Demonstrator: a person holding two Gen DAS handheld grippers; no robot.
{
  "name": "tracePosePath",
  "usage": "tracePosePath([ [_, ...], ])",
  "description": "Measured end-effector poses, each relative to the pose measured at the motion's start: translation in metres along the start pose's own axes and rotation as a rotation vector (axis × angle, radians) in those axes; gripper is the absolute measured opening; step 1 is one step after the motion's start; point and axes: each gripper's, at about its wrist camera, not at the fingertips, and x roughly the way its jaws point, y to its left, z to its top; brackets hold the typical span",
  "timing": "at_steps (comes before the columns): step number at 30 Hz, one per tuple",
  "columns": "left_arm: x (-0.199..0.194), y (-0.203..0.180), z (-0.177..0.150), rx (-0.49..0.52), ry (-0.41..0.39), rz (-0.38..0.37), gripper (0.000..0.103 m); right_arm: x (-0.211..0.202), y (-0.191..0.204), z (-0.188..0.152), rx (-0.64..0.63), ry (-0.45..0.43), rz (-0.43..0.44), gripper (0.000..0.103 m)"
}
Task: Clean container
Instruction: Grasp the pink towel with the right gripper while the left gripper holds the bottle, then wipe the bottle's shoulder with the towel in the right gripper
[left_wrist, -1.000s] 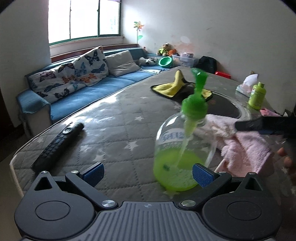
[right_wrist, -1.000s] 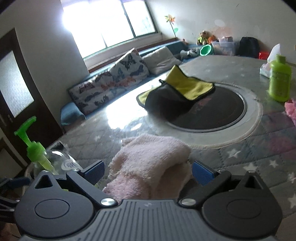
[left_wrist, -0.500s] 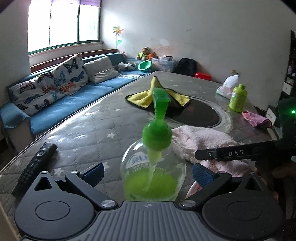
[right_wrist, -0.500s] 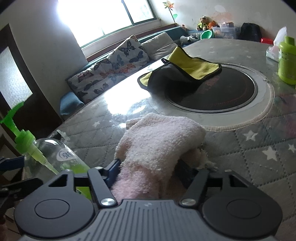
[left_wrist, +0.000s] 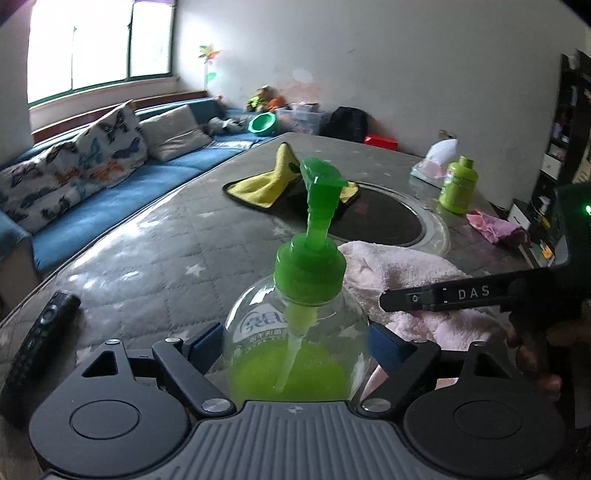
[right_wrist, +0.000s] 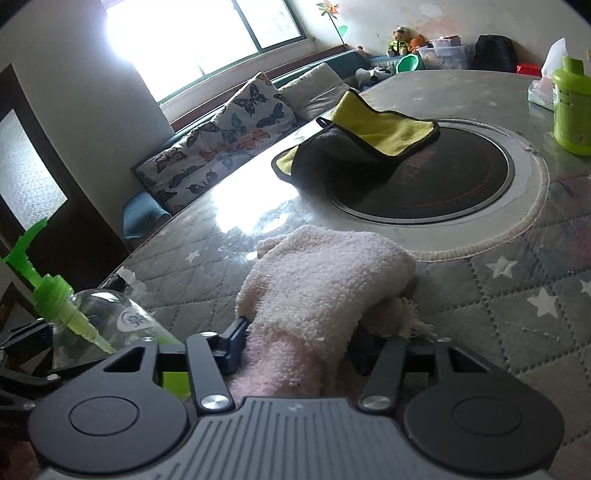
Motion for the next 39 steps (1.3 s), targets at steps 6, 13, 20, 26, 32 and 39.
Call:
tracePosePath([
  [6, 0.004, -0.016, -0.004, 0.113, -0.061, -0.076, 0.087, -0.009, -0.008, 0.010, 0.073, -0.009, 0.067, 0.035],
  [13, 0.002, -0.007, -0.008, 0.102, -0.078, -0.095, 0.087, -0.039, 0.007, 0.030, 0.091, -0.081, 0.300, 0.035],
  [20, -0.013, -0.006, -0.016, 0.088, -0.102, -0.081, 0.092, -0.032, 0.015, 0.038, 0.120, -0.056, 0.469, 0.035],
  [26, -0.020, -0.005, -0.028, 0.071, -0.094, -0.092, 0.085, 0.001, -0.008, 0.027, 0.224, -0.013, 0.484, 0.035],
  [32, -0.021, -0.005, -0.029, 0.058, -0.099, -0.098, 0.083, 0.025, -0.023, 0.014, 0.211, 0.029, 0.373, 0.035],
  [39, -0.020, -0.005, -0.027, 0.076, -0.098, -0.099, 0.083, 0.031, -0.015, 0.002, 0.120, 0.038, 0.307, 0.035],
])
